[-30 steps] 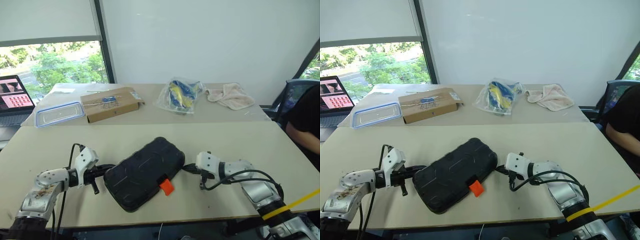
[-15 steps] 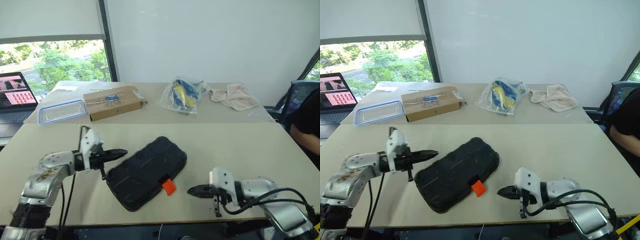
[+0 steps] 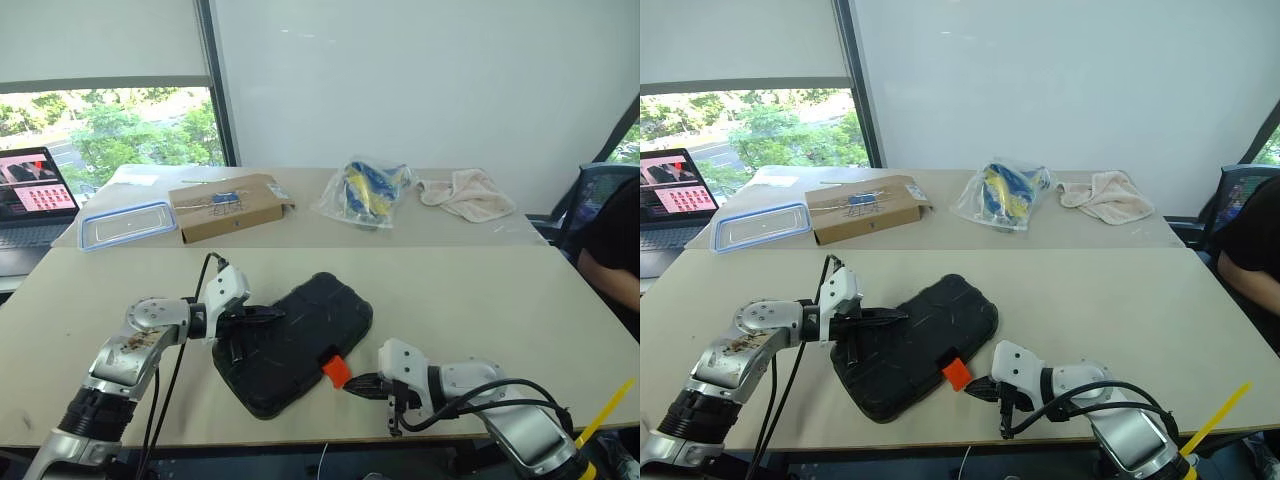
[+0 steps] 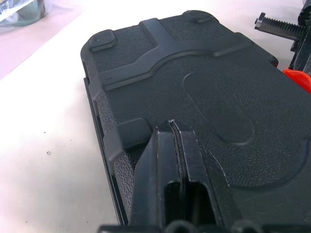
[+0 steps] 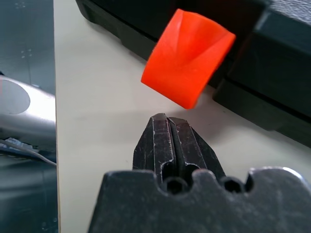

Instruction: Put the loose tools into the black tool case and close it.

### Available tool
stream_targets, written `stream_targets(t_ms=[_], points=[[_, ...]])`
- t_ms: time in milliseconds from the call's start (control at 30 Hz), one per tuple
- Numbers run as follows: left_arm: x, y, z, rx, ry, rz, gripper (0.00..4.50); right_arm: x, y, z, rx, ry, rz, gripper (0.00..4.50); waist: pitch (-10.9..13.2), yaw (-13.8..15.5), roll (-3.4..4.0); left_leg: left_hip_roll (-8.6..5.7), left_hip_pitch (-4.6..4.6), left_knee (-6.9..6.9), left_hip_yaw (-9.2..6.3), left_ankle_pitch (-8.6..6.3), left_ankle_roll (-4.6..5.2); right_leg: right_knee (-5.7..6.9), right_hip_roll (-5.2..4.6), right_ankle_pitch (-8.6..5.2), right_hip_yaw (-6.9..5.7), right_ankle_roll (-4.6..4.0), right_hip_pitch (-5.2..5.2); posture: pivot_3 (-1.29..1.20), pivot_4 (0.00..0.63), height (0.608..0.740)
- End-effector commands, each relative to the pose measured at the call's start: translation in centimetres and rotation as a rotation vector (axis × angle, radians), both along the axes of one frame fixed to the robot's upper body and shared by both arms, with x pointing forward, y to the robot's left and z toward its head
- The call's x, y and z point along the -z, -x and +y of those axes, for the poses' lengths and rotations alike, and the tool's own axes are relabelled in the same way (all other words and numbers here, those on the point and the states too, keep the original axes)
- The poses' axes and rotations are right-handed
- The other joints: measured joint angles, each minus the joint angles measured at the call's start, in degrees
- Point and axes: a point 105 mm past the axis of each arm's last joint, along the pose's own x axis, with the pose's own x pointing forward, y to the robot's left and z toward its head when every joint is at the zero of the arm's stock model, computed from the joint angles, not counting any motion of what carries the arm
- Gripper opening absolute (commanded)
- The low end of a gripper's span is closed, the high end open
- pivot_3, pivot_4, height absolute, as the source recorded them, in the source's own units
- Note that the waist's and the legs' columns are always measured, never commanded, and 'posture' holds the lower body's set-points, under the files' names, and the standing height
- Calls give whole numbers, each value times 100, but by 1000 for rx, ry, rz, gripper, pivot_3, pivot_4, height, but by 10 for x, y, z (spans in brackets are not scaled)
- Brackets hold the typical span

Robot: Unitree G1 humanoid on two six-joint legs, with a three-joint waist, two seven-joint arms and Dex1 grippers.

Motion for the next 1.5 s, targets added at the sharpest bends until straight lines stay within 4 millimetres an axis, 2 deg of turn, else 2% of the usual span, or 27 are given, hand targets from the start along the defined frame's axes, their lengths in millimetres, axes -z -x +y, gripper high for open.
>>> stream_targets(t_ms=[33, 267, 400, 467, 667, 900, 1067, 1200, 1367, 1500], points=[[21, 3, 5, -23, -48, 66, 25, -15, 3, 7, -39, -2, -24, 35, 0, -3, 0, 0, 0, 0, -1, 0, 0, 0, 0, 0, 0, 0, 0, 0, 150, 740], [28, 4, 7, -33, -57, 86, 25, -11, -8, 14, -25, 45, 4, 35, -2, -19, 0, 2, 15, -1, -8, -1, 2, 0, 2, 0, 2, 0, 15, 0, 150, 740], [31, 4, 5, -32, -58, 92, 25, -9, -18, 17, -9, 66, 4, 35, -2, -30, 0, 6, 82, -21, -9, -8, 13, -14, 3, -3, 2, 0, 85, 0, 150, 740], [32, 3, 4, -31, -58, 93, 25, -7, -22, 16, 5, 83, 20, 35, -2, -34, 0, 7, 88, -25, -9, -9, 16, -15, 1, -2, 6, 1, 86, 0, 150, 740], [33, 3, 4, -32, -57, 93, 25, -7, -17, -6, 15, 121, 24, 35, -8, -8, 6, 7, 87, -31, -9, -9, 15, -15, -2, -2, 6, 1, 84, 0, 150, 740], [35, 4, 8, -38, -65, 95, 25, -20, 0, -18, -27, 55, 10, 35, -17, -11, 19, 4, 88, -40, -7, -9, 15, -24, -1, -3, 7, 3, 84, 0, 150, 740], [39, 4, 14, -45, -74, 103, 25, -34, 8, -7, -73, -48, -3, 35, -19, -40, 22, 10, 87, -43, -6, -9, 15, -20, 2, -3, 17, 3, 90, 0, 150, 740], [39, 3, 16, -51, -78, 106, 25, -39, 1, 1, -71, -71, -34, 35, -22, -53, 27, 11, 87, -45, -4, -8, 13, -19, 2, -4, 19, 4, 92, 0, 150, 740], [41, 2, 19, -60, -80, 110, 25, -34, -9, 2, -62, -67, -33, 35, -25, -53, 29, 10, 90, -45, -3, -8, 13, -18, 2, -4, 20, 3, 92, 0, 150, 740], [42, 3, 19, -66, -76, 112, 25, -30, -12, 11, -87, -76, -28, 35, -27, -73, 33, 9, 90, -45, -1, -8, 13, -18, 3, -4, 21, 3, 91, 0, 150, 740]])
